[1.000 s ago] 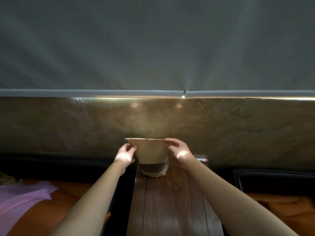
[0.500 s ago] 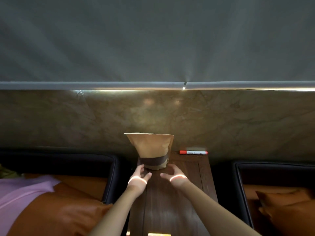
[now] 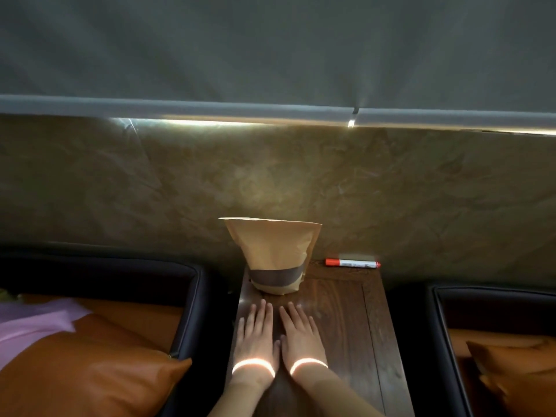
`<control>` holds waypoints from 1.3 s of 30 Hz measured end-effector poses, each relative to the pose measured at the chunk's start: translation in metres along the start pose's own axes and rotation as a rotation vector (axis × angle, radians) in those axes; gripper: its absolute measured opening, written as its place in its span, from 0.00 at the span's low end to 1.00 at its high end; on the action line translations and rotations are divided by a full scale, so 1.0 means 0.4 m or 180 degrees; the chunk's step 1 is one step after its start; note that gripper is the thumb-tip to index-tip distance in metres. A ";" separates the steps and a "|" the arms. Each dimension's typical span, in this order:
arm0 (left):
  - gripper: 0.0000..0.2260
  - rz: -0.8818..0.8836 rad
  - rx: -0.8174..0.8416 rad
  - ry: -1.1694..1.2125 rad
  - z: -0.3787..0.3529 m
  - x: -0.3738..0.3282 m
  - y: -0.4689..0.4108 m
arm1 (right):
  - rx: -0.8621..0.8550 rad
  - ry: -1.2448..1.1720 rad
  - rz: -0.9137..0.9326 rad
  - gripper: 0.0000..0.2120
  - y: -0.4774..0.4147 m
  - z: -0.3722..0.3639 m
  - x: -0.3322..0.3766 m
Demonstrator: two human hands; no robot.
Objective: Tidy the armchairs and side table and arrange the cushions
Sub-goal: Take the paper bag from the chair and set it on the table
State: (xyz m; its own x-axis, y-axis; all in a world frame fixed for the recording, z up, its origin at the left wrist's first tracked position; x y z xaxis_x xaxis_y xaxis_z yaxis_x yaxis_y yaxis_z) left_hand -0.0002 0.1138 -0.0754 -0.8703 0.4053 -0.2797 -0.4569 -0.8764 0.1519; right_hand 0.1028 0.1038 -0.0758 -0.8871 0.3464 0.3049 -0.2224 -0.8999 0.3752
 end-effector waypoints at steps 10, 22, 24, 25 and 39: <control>0.35 -0.0132 -0.0211 -0.0282 -0.061 0.086 -0.101 | -0.0446 0.0360 0.0161 0.31 -0.111 -0.024 -0.030; 0.28 -0.0123 -0.0248 -0.0361 -0.057 0.065 -0.096 | -0.0642 0.0235 0.0308 0.30 -0.105 -0.016 -0.018; 0.29 -0.0076 -0.0223 -0.0345 -0.049 0.056 -0.083 | -0.0494 0.0259 0.0275 0.28 -0.089 -0.013 -0.018; 0.29 -0.0065 -0.0187 -0.0389 -0.036 0.045 -0.071 | -0.0523 0.0262 0.0282 0.28 -0.072 -0.007 -0.015; 0.30 -0.0725 0.0020 -0.0299 0.062 -0.046 0.299 | -0.0598 0.0010 0.0121 0.25 0.338 -0.022 0.025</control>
State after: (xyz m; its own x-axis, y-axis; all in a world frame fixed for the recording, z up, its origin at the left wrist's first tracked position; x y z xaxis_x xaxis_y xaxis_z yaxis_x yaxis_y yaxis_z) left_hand -0.0435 0.0077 -0.0285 -0.7579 0.6149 -0.2180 -0.6442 -0.7581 0.1010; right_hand 0.0602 -0.0168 -0.0295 -0.8976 0.3107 0.3128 -0.2601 -0.9460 0.1935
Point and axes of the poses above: each hand's wrist, its own y-axis away from the middle knuckle, its own z-axis out of the back of the hand, x = y × z, the point moved 3 cm from there along -y, towards the middle knuckle, and after that the axes turned 14 degrees about -z, right-handed, at the moved point
